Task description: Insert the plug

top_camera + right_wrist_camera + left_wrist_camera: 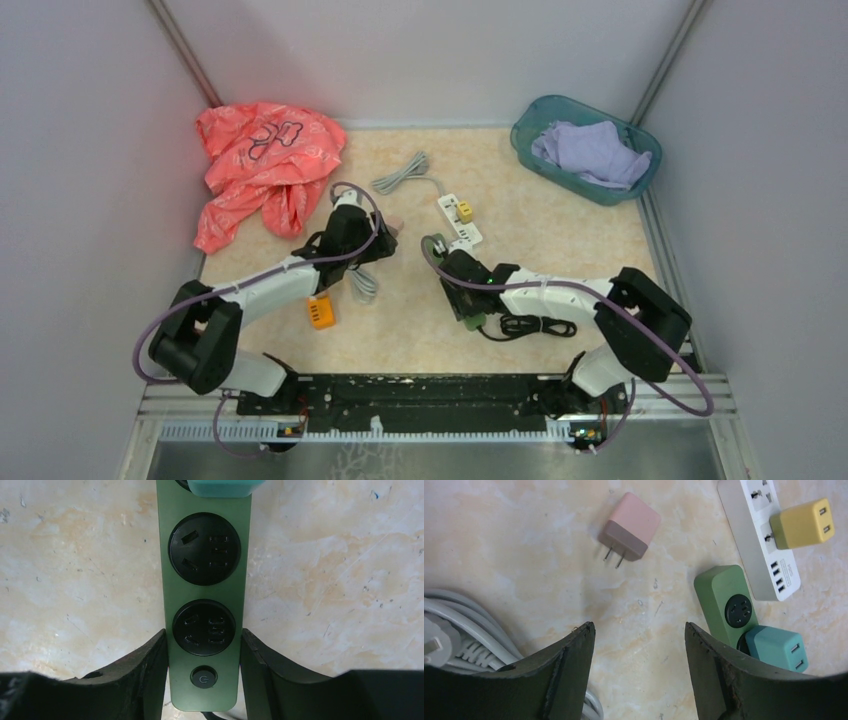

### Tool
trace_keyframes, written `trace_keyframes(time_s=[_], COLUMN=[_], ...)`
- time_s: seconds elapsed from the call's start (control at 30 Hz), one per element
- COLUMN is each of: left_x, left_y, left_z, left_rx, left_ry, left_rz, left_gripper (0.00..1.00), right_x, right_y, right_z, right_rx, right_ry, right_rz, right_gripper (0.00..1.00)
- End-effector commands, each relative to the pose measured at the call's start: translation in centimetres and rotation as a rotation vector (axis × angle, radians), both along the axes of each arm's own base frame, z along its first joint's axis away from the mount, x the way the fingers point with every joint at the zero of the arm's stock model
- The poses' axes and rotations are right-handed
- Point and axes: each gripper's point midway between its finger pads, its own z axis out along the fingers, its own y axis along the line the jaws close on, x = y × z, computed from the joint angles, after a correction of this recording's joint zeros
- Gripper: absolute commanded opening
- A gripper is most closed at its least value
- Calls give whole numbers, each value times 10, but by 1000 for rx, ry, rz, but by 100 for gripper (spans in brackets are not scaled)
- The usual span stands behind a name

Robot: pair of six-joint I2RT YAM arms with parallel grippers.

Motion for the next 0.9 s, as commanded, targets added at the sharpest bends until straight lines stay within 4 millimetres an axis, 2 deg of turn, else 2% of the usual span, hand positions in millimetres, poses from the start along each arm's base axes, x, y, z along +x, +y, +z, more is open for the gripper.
trace_keyframes(time_s=[0.0,0.27,0.33,0.53,0.63,0.83,0.87], left_x=[22,53,58,68,71,78,79], left_y=[5,10,11,5,3,4,3], left_z=[7,-4,-10,-26,-31,-36,-36], left_rx=[51,188,209,232,252,306,309], left_ry=[-26,-55,-50,-27,-25,-17,-25], left_rz=[-7,-95,-117,-197,-229,-269,-279], left_gripper=[72,71,71,71,71,71,71], right_x=[64,108,115,136,137,122,120], right_y=[36,53,56,63,68,68,68], right_z=[26,40,28,26,33,51,63], right_rx=[108,173,154,148,165,241,268], right_ry=[-189,-240,-222,-248,-255,-262,-279], right_rz=[-60,-80,-81,-105,-84,-35,-30], right_gripper=[33,33,33,38,47,62,64])
